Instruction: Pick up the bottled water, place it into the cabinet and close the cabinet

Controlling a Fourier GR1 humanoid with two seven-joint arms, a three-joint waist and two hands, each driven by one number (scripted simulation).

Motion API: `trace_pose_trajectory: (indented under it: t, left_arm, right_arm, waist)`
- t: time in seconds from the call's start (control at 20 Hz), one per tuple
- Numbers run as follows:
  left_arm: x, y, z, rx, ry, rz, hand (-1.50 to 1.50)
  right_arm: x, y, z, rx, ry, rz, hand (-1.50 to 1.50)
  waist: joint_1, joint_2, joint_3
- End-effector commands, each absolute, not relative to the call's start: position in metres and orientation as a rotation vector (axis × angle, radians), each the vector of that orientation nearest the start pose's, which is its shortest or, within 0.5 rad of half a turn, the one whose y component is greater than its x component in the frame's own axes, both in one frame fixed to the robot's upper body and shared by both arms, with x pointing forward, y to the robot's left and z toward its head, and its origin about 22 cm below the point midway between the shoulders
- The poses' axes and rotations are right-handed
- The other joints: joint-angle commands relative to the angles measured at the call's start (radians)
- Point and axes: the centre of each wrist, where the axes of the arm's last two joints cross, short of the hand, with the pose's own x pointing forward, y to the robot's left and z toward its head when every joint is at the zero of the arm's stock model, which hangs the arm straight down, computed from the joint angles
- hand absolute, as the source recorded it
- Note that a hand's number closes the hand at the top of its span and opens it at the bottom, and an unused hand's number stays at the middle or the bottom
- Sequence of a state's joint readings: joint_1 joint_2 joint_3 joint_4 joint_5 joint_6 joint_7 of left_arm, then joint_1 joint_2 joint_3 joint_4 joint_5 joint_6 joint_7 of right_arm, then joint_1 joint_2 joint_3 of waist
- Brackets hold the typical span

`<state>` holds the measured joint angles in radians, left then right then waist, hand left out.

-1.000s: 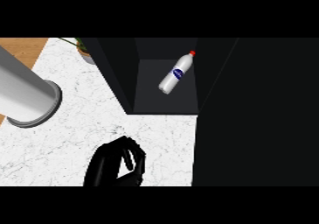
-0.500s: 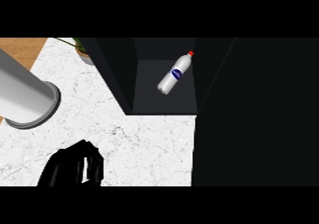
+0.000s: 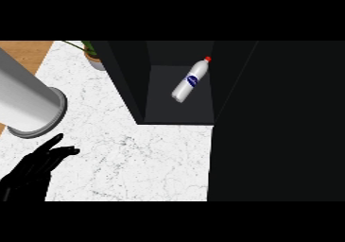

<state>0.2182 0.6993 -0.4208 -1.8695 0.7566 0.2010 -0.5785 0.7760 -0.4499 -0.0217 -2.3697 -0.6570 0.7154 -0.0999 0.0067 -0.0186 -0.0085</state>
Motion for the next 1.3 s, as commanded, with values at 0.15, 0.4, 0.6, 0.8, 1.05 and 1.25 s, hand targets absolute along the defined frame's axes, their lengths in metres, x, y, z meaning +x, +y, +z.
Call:
trace_pose_trajectory:
  t: [0.15,0.4,0.6,0.8,1.05,1.25]
  left_arm:
    - [0.161,0.311,0.061,-0.247,-1.884,0.027,-1.5]
    - [0.151,0.322,0.06,-0.266,-1.863,0.034,-1.5]
    - [0.15,0.333,0.067,-0.266,-1.863,0.042,-1.5]
    - [0.146,0.345,0.069,-0.269,-1.854,0.041,-1.5]
    - [0.141,0.359,0.071,-0.238,-1.846,0.045,-1.5]
    - [0.133,0.363,0.071,-0.264,-1.827,0.041,-1.5]
  right_arm:
    - [0.062,-0.259,0.173,0.707,-1.74,0.746,1.5]
    - [0.074,-0.249,0.172,0.747,-1.736,0.805,1.5]
    - [0.083,-0.24,0.171,0.786,-1.702,0.876,1.5]
    - [0.094,-0.233,0.17,0.765,-1.669,0.932,1.5]
    - [0.101,-0.213,0.167,0.836,-1.675,0.872,1.5]
    - [0.108,-0.198,0.166,0.861,-1.658,0.834,1.5]
  waist:
    - [0.013,-0.005,-0.004]
    - [0.034,-0.005,-0.007]
    - [0.04,-0.018,-0.011]
    - [0.055,-0.016,-0.014]
    - [0.043,-0.016,-0.015]
    - [0.058,-0.019,-0.016]
